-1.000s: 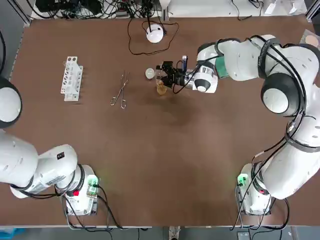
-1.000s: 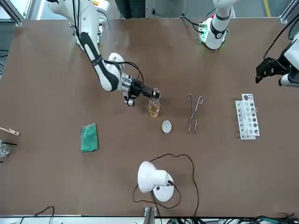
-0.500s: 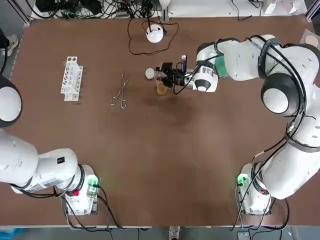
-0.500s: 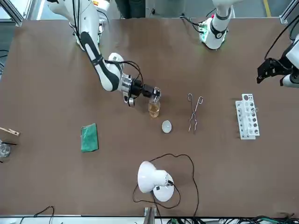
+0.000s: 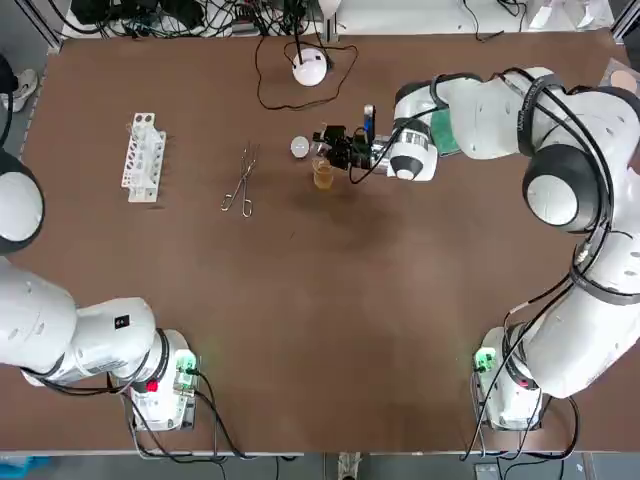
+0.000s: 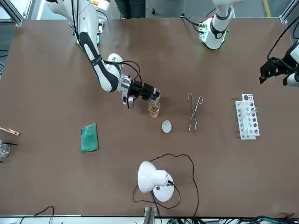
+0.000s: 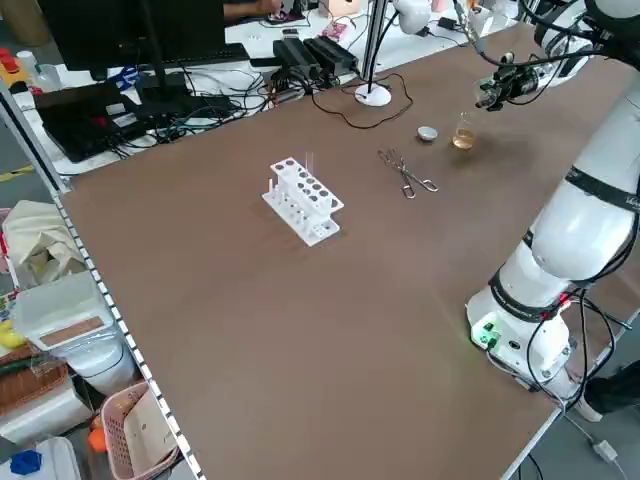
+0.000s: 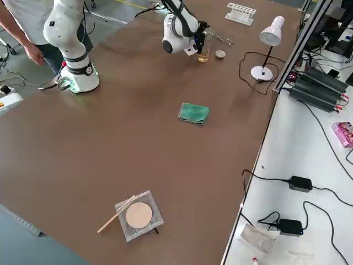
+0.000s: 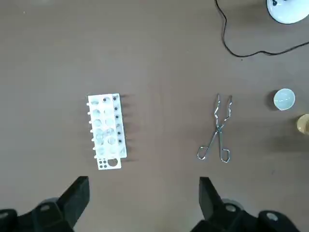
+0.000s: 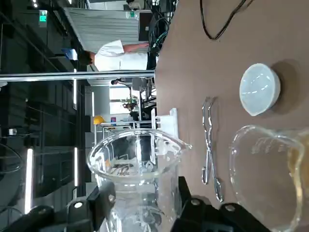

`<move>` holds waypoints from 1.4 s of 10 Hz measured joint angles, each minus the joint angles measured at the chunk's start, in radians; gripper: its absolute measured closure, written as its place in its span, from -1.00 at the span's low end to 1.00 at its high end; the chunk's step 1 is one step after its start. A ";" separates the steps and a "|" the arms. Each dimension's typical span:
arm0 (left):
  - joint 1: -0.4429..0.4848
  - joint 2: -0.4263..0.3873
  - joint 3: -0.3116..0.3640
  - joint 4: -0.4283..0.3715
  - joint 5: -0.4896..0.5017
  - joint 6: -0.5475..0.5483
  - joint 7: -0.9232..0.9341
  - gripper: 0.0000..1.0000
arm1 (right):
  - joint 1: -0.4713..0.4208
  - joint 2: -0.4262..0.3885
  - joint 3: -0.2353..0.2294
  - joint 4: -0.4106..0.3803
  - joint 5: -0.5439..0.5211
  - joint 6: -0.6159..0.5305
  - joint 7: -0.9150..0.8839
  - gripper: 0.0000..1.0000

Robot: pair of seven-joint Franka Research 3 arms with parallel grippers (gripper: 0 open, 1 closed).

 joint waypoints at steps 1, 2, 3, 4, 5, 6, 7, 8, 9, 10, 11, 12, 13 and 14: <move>0.000 0.009 0.000 0.000 0.000 0.000 0.000 -1.00 | -0.001 0.000 -0.002 0.002 -0.006 0.006 -0.027 -0.17; 0.000 0.019 0.000 0.000 0.000 0.000 0.000 -1.00 | -0.003 0.000 -0.003 0.002 -0.014 0.010 -0.056 -0.17; 0.000 0.027 0.000 0.001 0.000 0.001 -0.001 -1.00 | -0.007 0.000 -0.005 0.002 -0.020 0.016 -0.090 -0.17; 0.000 0.034 0.001 0.004 0.000 0.004 -0.002 -1.00 | -0.009 0.000 -0.005 0.002 -0.021 0.028 -0.132 -0.17; 0.002 0.039 0.002 0.011 0.000 0.005 -0.003 -1.00 | -0.010 0.000 -0.005 0.002 -0.022 0.041 -0.178 -0.17; 0.004 0.041 0.003 0.015 0.000 0.005 -0.003 -1.00 | -0.010 0.000 -0.005 0.002 -0.022 0.046 -0.223 -0.17; 0.005 0.042 0.004 0.018 0.000 0.005 -0.003 -1.00 | -0.010 0.000 -0.005 0.002 -0.022 0.047 -0.259 -0.17; 0.005 0.042 0.004 0.020 0.000 0.005 -0.003 -1.00 | -0.010 0.000 -0.003 0.002 -0.022 0.048 -0.288 -0.17; 0.005 0.042 0.004 0.021 0.000 0.005 -0.004 -1.00 | -0.010 0.000 -0.003 0.002 -0.023 0.054 -0.320 -0.17; 0.005 0.044 0.005 0.021 0.000 0.007 -0.004 -1.00 | -0.009 0.000 -0.002 0.002 -0.023 0.065 -0.355 -0.17; 0.005 0.047 0.005 0.021 0.000 0.011 -0.005 -1.00 | -0.009 0.000 -0.001 0.002 -0.023 0.078 -0.386 -0.17; 0.005 0.051 0.005 0.021 0.000 0.014 -0.005 -1.00 | -0.009 0.000 0.000 0.002 -0.023 0.091 -0.418 -0.17; 0.005 0.053 0.005 0.021 0.000 0.016 -0.005 -1.00 | -0.009 -0.002 0.000 0.003 -0.023 0.111 -0.450 -0.17; 0.005 0.054 0.005 0.022 0.000 0.016 -0.005 -1.00 | -0.009 -0.008 0.000 0.003 -0.023 0.128 -0.474 -0.17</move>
